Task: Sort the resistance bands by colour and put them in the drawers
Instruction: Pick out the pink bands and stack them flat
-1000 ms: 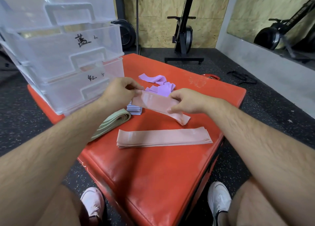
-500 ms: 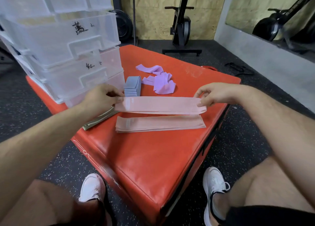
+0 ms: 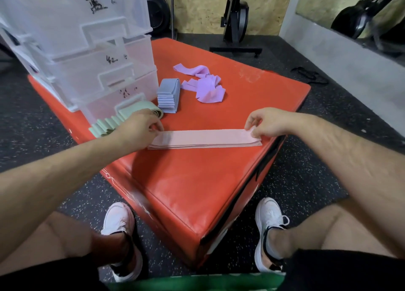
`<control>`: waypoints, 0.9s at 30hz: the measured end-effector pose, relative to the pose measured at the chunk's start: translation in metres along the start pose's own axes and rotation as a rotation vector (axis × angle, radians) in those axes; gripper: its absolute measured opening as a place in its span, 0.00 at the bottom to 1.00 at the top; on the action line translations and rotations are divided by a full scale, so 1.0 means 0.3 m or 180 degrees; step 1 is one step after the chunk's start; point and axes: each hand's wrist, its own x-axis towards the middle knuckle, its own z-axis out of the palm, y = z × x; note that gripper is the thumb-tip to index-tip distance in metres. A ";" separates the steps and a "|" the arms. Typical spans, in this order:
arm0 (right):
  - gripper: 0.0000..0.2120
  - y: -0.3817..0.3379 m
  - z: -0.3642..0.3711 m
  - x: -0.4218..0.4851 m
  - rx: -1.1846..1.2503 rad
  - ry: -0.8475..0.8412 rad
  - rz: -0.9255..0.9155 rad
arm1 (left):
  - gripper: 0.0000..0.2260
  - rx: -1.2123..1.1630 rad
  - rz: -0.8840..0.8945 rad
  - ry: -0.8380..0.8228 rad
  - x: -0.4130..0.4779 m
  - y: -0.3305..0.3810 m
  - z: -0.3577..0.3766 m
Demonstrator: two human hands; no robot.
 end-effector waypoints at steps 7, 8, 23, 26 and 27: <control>0.32 -0.048 0.031 0.001 -0.0700 -0.0343 -0.0627 | 0.20 0.0062 0.0136 -0.0691 -0.015 0.021 0.008; 0.31 -0.047 0.037 0.005 -0.0771 -0.0330 -0.0623 | 0.21 0.0075 0.0176 -0.0736 -0.017 0.025 0.011; 0.13 0.010 -0.026 -0.015 0.0482 -0.0370 0.0747 | 0.25 0.0146 0.0916 -0.0608 0.030 0.144 0.067; 0.14 0.017 -0.013 -0.003 0.1134 -0.0508 0.0922 | 0.24 0.0126 0.1034 -0.0727 0.049 0.177 0.104; 0.13 0.012 -0.003 0.000 0.1250 -0.0501 0.0975 | 0.23 0.0097 0.1037 -0.0760 0.056 0.184 0.113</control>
